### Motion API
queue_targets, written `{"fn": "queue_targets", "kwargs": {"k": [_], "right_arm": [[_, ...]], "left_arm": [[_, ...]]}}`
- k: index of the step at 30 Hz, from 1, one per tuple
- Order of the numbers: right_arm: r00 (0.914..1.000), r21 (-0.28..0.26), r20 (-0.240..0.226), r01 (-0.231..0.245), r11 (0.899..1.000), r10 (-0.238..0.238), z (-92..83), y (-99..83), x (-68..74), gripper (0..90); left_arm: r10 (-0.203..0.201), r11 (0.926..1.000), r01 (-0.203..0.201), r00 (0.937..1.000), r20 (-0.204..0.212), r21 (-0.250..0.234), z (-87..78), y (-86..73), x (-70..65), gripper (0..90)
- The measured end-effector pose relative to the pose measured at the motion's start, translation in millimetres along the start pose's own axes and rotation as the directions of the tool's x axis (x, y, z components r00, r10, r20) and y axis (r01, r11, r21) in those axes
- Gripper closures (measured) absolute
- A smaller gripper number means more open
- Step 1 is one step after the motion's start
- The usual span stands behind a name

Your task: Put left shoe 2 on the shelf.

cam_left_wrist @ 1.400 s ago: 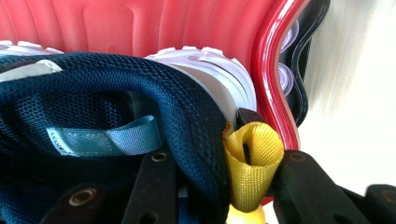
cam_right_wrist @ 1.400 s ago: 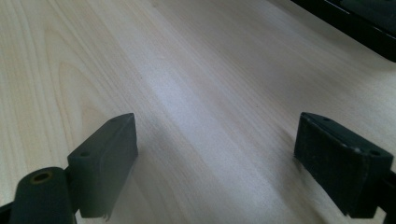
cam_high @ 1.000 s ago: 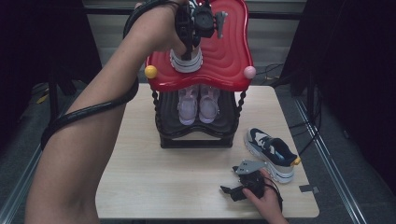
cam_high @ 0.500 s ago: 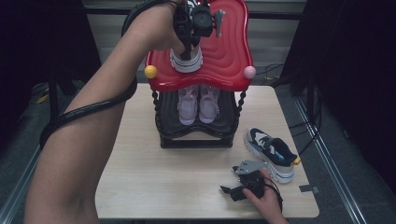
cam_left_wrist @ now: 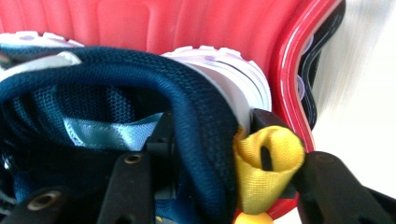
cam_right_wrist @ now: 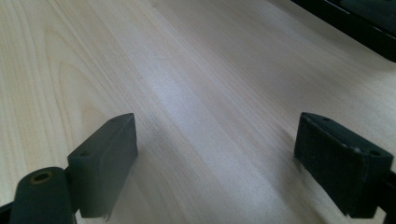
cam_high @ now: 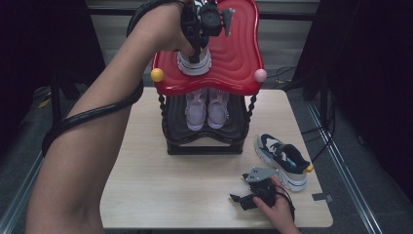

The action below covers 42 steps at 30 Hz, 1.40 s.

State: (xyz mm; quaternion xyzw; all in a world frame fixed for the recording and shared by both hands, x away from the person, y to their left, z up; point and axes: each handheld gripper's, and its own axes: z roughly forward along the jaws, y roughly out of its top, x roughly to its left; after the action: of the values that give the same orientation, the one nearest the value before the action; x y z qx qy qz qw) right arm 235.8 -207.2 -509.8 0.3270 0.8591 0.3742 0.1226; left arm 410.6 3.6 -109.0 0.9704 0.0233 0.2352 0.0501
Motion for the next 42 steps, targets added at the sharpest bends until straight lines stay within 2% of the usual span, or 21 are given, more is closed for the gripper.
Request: {"fn": "queue_targets", "kwargs": {"k": [3, 10, 13, 21, 31, 42], "right_arm": [[1.0000, 0.000, 0.000, 0.000, 1.000, 0.000, 0.0, 0.0, 0.0, 12.8], [1.0000, 0.000, 0.000, 0.000, 1.000, 0.000, 0.0, 0.0, 0.0, 12.8], [1.0000, 0.000, 0.000, 0.000, 1.000, 0.000, 0.0, 0.0, 0.0, 12.8], [1.0000, -0.003, 0.000, 0.000, 1.000, 0.000, 0.3, -0.1, 0.1, 12.8], [1.0000, -0.003, 0.000, 0.000, 1.000, 0.000, 0.3, -0.1, 0.0, 12.8], [1.0000, -0.003, 0.000, -0.001, 1.000, 0.001, 0.3, -0.1, 0.1, 12.8]], "left_arm": [[-0.052, 0.9986, 0.053, 0.9986, -0.002, 0.001, 0.1, -1.0, 1.6, 48.1], [-0.094, 0.9955, 0.094, 0.9954, 0.020, -0.011, -0.7, -2.1, 2.1, 40.0], [-0.098, 0.9952, 0.098, 0.9947, 0.032, 0.005, -2.7, -1.4, 2.3, 38.0], [-0.109, 0.9941, 0.108, 0.9927, 0.052, 0.010, -4.6, -0.5, 2.1, 34.0], [-0.176, 0.9843, 0.174, 0.9814, 0.077, 0.029, -7.8, -0.9, 3.5, 29.5], [-0.216, 0.9762, 0.213, 0.9701, 0.110, 0.039, -14.1, -0.5, 5.6, 27.1]]}}
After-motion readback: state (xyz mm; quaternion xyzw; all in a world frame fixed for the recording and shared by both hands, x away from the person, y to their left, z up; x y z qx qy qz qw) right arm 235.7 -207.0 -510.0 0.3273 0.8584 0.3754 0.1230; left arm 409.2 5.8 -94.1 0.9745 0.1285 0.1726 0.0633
